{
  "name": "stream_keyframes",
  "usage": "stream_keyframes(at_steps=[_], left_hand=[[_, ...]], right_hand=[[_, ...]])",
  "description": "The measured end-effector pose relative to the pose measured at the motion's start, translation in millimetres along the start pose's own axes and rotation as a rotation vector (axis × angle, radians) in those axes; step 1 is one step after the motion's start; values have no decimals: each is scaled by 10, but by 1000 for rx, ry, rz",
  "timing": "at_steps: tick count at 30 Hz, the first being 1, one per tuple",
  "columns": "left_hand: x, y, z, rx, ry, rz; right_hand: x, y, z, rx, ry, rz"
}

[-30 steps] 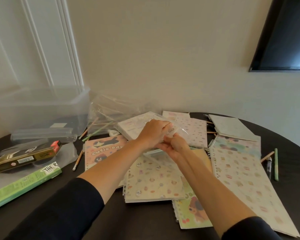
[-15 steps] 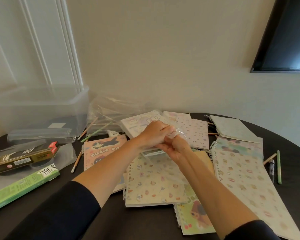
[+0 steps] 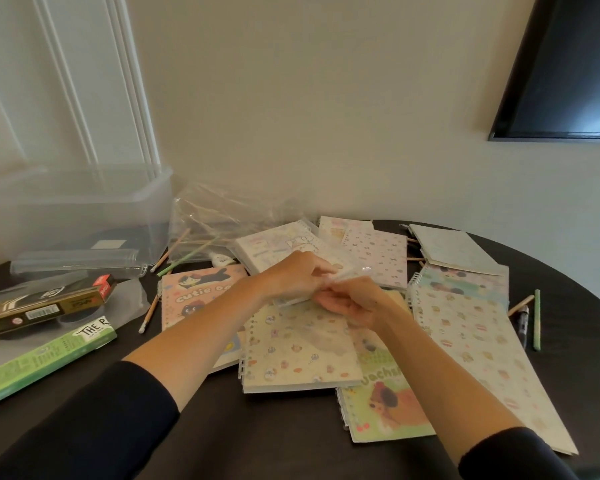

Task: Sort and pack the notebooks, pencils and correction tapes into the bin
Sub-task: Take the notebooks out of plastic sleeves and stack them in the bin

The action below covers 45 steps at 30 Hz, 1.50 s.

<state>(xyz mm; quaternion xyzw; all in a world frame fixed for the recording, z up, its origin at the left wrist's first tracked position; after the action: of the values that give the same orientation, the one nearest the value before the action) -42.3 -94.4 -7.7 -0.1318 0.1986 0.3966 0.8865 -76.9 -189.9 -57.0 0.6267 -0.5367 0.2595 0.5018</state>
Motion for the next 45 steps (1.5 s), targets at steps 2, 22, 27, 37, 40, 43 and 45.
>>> stream_keyframes(at_steps=[2, 22, 27, 37, 40, 43, 45], left_hand=[[36, 44, -47, -17, -216, 19], [156, 448, 133, -208, -625, 256], [316, 523, 180, -264, -621, 320], [437, 825, 110, -1, -536, 56], [423, 904, 113, -21, -467, 18], [472, 963, 116, -7, -485, 11], [509, 1004, 87, 13, -566, -10]], right_hand=[[25, 65, 132, -43, 71, -1], [352, 156, 451, -388, 1169, 427], [320, 117, 356, -370, 1162, 432], [359, 120, 684, -393, 620, 392], [272, 127, 708, -326, 566, 321], [313, 148, 736, -312, 513, 330], [349, 184, 798, -275, 399, 343]])
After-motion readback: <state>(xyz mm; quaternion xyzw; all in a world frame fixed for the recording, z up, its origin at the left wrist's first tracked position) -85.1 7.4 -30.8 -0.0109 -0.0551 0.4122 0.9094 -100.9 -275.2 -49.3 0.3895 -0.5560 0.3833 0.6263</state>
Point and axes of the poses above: each hand's wrist, its own y-axis away from the middle knuckle, its own z-axis out of the back of the hand, x = y × z, the point moved 6 cm from there along -y, towards the middle knuckle, and after that the axes turned 7 degrees about -y, right-handed, at the moved point
